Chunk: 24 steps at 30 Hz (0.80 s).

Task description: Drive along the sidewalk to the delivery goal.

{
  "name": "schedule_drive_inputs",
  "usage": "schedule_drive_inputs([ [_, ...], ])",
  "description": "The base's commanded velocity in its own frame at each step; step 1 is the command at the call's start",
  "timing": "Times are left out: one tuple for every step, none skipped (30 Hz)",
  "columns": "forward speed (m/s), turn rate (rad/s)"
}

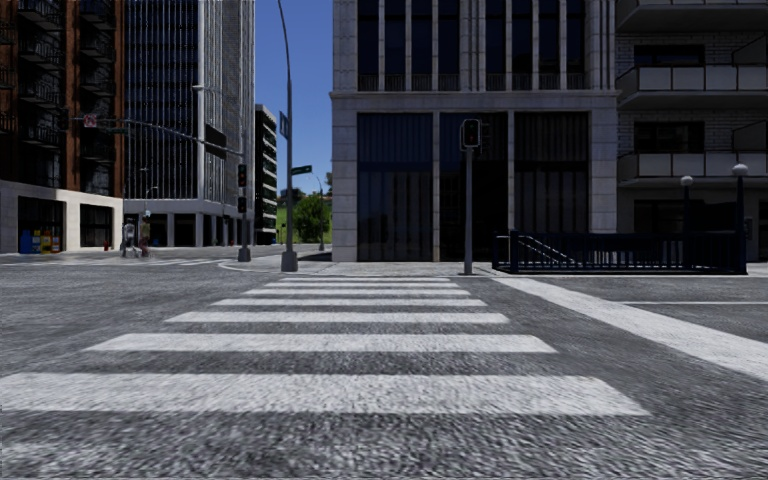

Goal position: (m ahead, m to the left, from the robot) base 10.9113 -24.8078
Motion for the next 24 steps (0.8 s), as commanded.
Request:
schedule_drive_inputs([
  [2.00,0.00],
  [2.00,0.00],
  [2.00,0.00],
  [2.00,0.00],
  [2.00,0.00],
  [2.00,0.00],
  [2.00,0.00],
  [2.00,0.00],
  [2.00,0.00],
  [2.00,0.00],
  [2.00,0.00],
  [2.00,0.00],
  [2.00,0.00],
  [2.00,0.00],
  [2.00,0.00],
  [2.00,0.00],
  [2.00,0.00],
  [2.00,0.00],
  [2.00,0.00],
  [2.00,0.00],
  [2.00,0.00],
  [2.00,0.00],
  [2.00,0.00],
  [2.00,0.00],
])
